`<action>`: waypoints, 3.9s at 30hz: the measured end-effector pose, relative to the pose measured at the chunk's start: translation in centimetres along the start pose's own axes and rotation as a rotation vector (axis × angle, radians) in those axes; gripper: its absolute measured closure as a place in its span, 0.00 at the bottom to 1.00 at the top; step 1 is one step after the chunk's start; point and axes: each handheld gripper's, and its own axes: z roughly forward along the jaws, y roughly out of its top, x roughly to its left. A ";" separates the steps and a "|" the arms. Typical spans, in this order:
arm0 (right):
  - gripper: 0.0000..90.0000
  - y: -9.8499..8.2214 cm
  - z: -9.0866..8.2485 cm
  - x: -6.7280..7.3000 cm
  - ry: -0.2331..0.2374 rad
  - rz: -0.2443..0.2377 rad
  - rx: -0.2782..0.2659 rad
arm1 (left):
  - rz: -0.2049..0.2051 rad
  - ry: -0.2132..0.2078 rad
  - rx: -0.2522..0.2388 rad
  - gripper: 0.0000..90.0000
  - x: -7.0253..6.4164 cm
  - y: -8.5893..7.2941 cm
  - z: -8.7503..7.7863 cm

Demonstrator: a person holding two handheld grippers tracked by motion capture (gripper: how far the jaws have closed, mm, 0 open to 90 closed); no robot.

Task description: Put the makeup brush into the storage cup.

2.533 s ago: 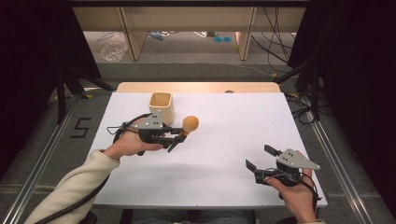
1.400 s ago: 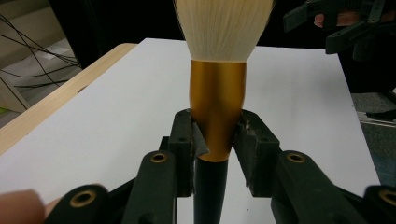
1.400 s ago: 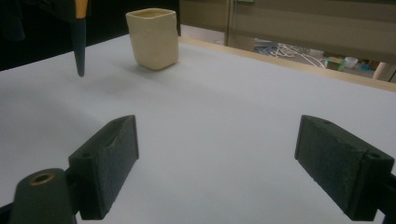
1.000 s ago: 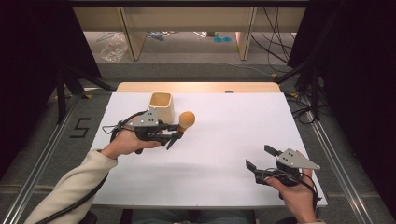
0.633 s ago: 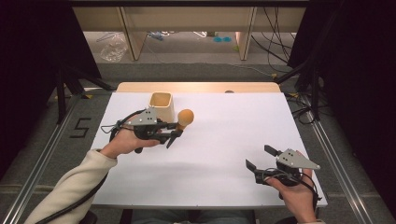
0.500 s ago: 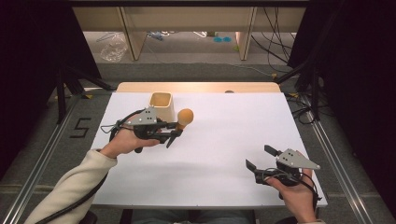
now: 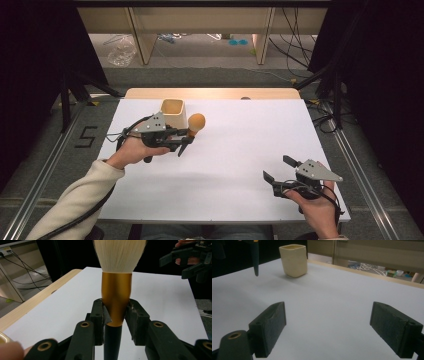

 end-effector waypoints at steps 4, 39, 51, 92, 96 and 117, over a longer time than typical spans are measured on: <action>0.16 0.0 0.0 0.0 0.001 0.001 0.001 | -0.013 0.007 -0.007 0.77 0.1 0.0 -0.1; 0.16 0.0 0.0 0.0 0.002 0.002 0.000 | -0.042 0.057 -0.052 0.77 0.9 0.2 -0.9; 0.16 0.0 0.0 0.0 0.003 0.003 0.000 | -0.052 0.078 -0.065 0.77 1.1 0.1 -1.1; 0.16 0.0 -0.1 0.0 0.003 0.002 0.014 | -0.090 0.168 -0.100 0.77 2.4 0.1 -1.9; 0.16 0.0 0.0 0.0 0.003 0.003 0.004 | -0.112 0.168 -0.110 0.77 2.6 0.1 -2.0; 0.16 0.0 0.0 0.0 0.004 0.003 0.002 | -0.132 0.234 -0.125 0.77 3.2 0.1 -2.5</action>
